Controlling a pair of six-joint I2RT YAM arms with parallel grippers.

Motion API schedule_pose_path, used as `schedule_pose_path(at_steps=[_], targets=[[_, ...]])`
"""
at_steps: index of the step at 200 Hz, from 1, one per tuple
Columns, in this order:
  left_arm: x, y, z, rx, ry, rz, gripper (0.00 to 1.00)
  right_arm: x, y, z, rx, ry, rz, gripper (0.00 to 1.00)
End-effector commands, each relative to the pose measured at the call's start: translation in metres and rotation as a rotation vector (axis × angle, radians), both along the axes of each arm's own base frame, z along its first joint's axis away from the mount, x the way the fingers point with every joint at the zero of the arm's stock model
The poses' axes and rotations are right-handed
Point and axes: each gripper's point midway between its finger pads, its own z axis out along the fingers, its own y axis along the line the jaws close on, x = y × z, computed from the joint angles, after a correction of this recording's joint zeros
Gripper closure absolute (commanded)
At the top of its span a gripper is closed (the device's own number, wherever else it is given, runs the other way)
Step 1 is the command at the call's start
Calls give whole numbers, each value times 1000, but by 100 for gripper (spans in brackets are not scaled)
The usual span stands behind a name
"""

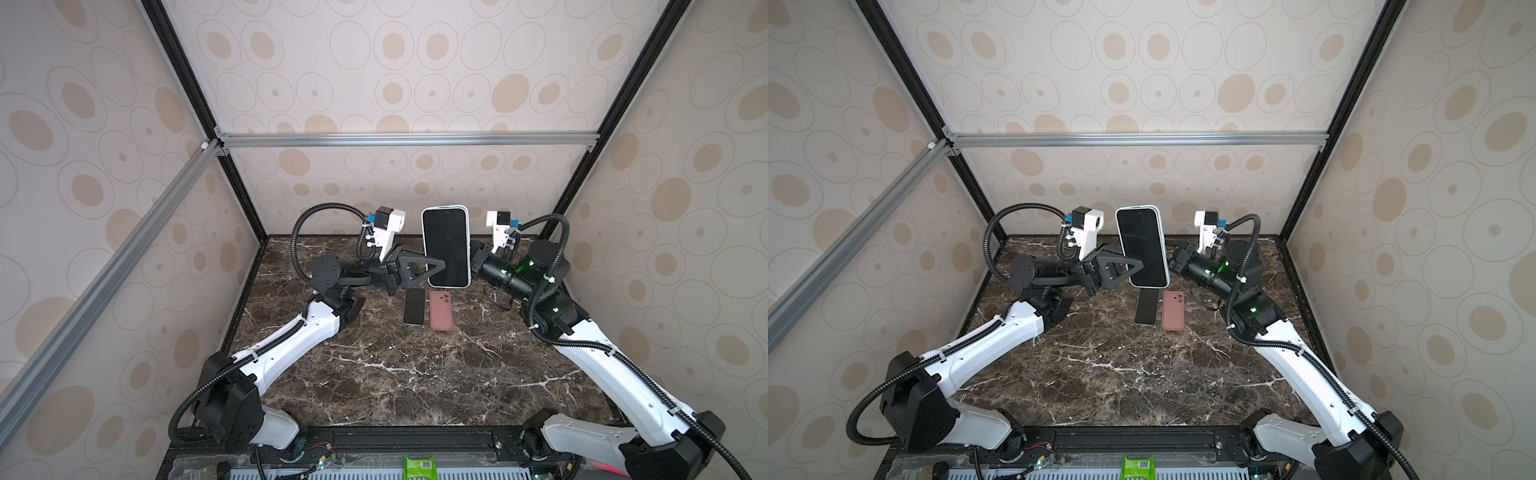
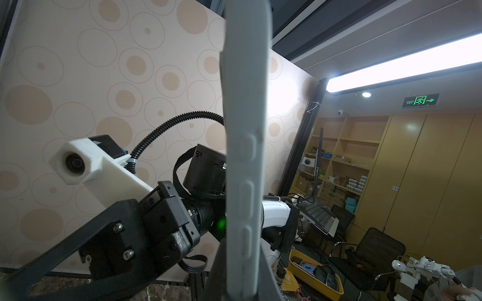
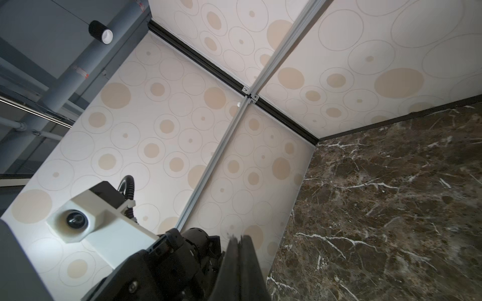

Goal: Take the phone out of the phone case
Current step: Remove the phone case from the phone.

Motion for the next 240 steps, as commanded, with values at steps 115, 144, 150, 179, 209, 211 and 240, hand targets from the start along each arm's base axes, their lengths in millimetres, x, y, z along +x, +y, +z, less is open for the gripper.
schedule_pose_path(at_steps=[115,144,150,179,209,211,240], targets=[[19,14,21,-26,-32,187,100,-86,-41,96,17,-540,59,72],[25,12,17,3,-23,223,100,-70,-37,84,-48,-471,38,72],[26,12,17,5,-22,224,100,-67,-36,82,-50,-461,36,72],[26,11,15,17,-22,229,100,-63,-35,79,-44,-454,33,72],[25,11,14,20,-24,226,100,-60,-37,77,-51,-444,16,73],[25,12,15,19,-25,225,100,-59,-37,76,-52,-440,15,73],[22,12,14,18,-31,217,100,-53,-36,68,-69,-407,6,75]])
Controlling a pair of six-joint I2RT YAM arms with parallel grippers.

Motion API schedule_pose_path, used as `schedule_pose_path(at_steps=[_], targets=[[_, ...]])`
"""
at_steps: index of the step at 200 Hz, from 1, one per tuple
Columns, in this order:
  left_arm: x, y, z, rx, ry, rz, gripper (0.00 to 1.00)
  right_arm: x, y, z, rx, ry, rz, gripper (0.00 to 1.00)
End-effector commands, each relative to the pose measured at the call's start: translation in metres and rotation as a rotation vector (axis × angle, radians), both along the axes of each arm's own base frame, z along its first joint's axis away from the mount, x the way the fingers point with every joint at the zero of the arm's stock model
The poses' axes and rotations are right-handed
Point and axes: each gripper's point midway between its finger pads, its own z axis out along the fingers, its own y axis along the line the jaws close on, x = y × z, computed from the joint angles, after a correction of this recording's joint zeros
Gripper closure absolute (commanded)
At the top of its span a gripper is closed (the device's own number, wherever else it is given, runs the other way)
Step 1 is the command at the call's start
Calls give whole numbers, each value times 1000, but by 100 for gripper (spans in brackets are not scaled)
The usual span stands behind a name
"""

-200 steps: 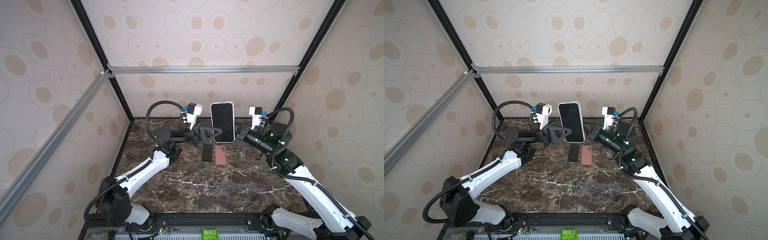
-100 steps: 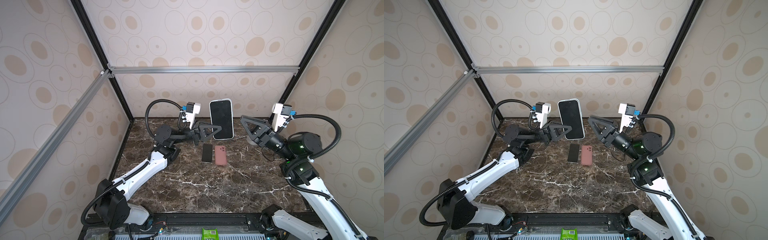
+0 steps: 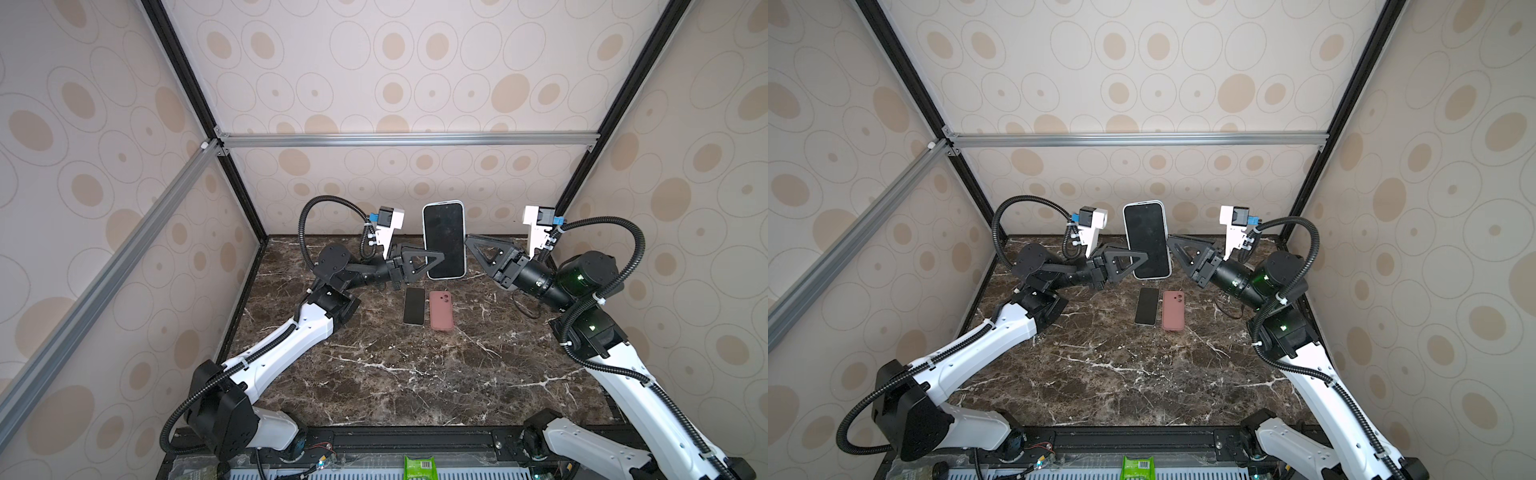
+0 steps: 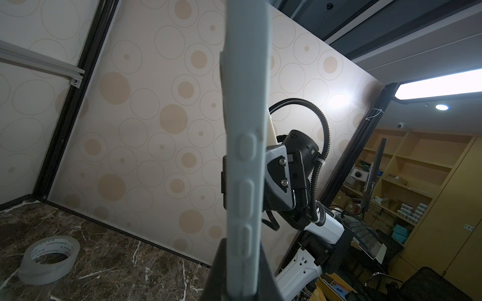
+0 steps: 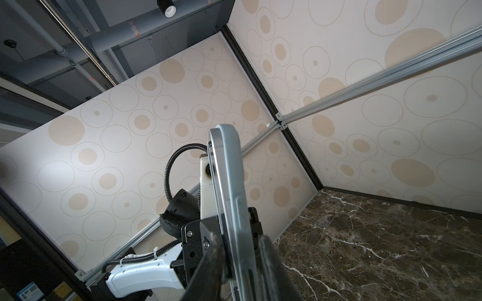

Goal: Take the phone out of the phone case
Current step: Remove the phone case from the phone.

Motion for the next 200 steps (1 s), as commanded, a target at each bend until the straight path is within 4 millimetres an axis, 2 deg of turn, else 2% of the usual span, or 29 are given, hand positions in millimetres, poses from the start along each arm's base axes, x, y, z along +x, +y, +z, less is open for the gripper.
schedule_pose_path(at_steps=[1,74,119,200], targets=[[-20,16,39,-76,-132,12,100,-1,-3,6,-1,-11,-18,75],[-27,14,39,-69,-143,-14,100,12,-1,-13,-65,52,-50,79],[-22,13,36,-53,-133,10,100,-2,-11,4,-15,-60,-73,76],[-23,11,35,-56,-135,-10,100,9,1,-14,-90,7,-43,76]])
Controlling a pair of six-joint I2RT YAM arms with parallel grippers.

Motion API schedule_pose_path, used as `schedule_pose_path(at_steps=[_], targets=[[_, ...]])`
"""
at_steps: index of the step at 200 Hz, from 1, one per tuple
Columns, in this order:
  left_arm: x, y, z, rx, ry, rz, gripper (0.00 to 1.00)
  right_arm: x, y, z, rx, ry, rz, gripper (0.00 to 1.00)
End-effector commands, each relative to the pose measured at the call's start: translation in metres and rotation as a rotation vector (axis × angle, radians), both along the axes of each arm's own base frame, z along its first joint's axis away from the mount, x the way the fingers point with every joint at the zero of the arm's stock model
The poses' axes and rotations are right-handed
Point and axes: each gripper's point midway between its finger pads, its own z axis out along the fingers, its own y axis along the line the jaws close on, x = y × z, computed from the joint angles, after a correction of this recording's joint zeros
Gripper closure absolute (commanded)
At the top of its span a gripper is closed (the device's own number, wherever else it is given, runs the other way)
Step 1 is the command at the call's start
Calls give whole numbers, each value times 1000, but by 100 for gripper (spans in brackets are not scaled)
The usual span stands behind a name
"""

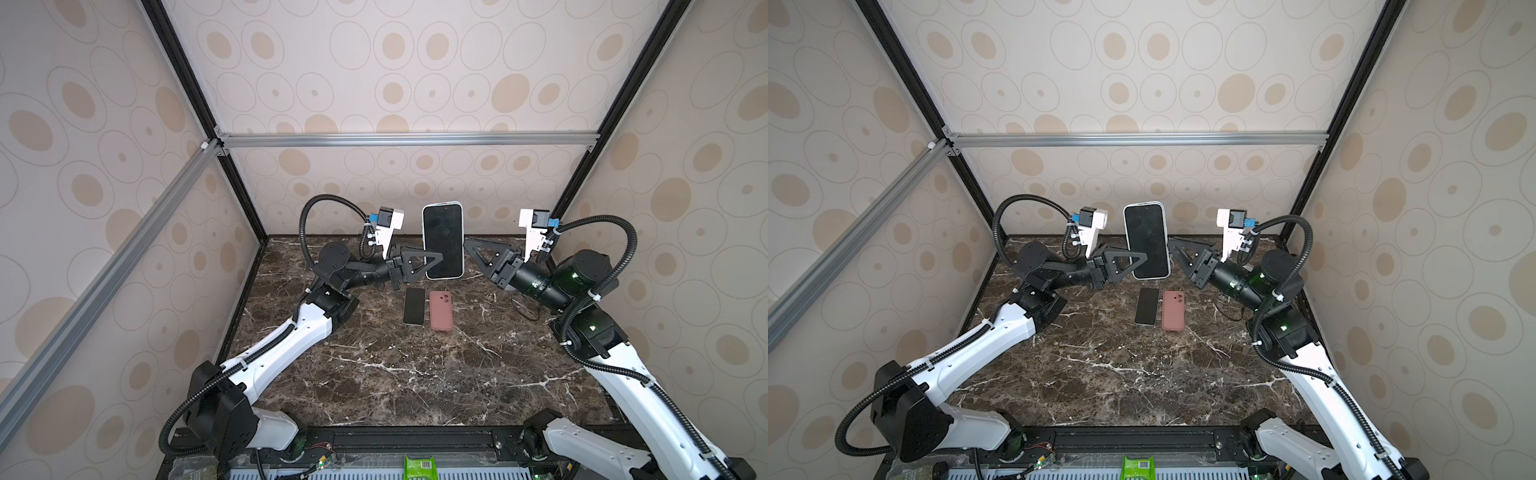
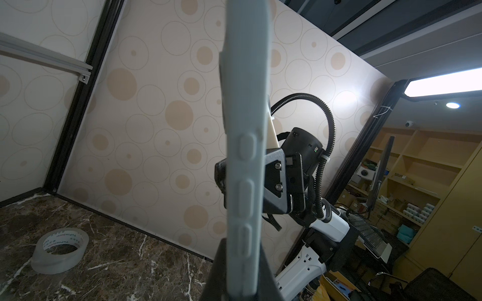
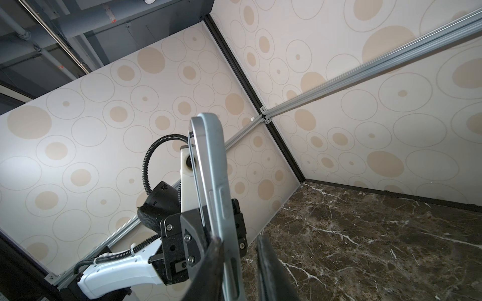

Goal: Take the phone out of the phone case
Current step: Remove the phone case from the phone.

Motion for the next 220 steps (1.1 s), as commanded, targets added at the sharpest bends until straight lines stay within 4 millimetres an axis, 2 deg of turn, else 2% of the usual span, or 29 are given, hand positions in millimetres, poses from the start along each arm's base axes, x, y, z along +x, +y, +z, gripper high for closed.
schedule_pose_path(at_steps=[1,71,126,220], targets=[[-24,12,41,-80,-140,-17,100,0,2,1,-24,-3,11,76],[-29,6,39,-70,-146,-52,100,14,2,-23,-155,52,-70,78],[-31,4,38,-66,-148,-63,100,21,9,-41,-269,81,-109,80],[-35,-4,35,-60,-149,-105,100,25,22,-54,-399,85,-108,81]])
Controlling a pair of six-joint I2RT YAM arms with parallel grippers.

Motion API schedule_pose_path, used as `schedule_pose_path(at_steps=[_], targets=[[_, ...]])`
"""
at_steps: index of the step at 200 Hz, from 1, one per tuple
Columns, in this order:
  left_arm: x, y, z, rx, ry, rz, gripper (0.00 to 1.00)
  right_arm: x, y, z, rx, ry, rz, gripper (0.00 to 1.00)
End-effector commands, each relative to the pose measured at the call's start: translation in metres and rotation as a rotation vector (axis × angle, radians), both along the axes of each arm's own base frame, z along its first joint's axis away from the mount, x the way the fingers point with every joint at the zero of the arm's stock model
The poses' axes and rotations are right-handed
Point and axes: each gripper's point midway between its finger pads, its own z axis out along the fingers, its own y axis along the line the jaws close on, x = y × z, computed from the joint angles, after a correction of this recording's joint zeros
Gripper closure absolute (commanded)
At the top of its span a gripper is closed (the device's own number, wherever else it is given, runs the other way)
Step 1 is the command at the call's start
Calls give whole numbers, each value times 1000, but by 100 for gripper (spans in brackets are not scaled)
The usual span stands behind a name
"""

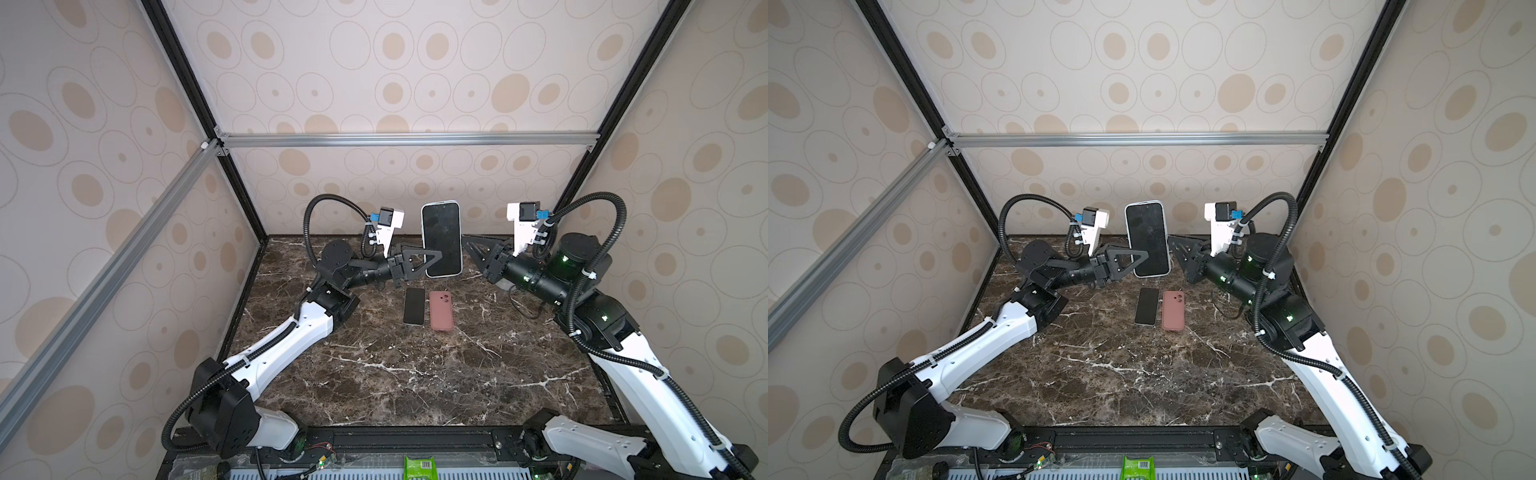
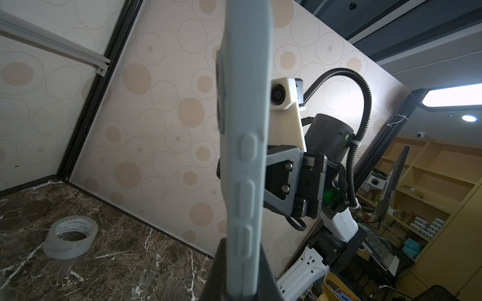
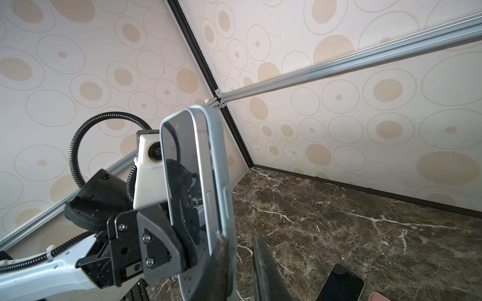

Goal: Take the phone out of the phone case
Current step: Remove the phone case from the phone.

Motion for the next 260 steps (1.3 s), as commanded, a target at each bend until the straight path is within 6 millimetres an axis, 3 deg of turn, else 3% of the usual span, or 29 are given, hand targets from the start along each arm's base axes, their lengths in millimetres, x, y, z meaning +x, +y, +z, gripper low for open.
schedule_pose_path(at_steps=[1,67,143,178,208,230,260], targets=[[-45,1,47,-84,-194,-124,100,3,20,-41,-118,99,59,81],[-53,-6,45,-67,-205,-161,100,2,29,-55,-183,140,89,80],[-53,-1,40,-81,-176,-175,100,-50,34,-4,101,78,494,78],[-48,1,37,-85,-164,-167,100,-61,35,2,166,90,603,68],[-43,2,33,-78,-144,-162,100,-69,35,3,171,83,652,67],[-33,1,27,-62,-106,-151,100,-76,38,2,165,85,720,70],[-9,-4,5,-17,-5,-113,100,-77,38,8,183,61,741,84]])
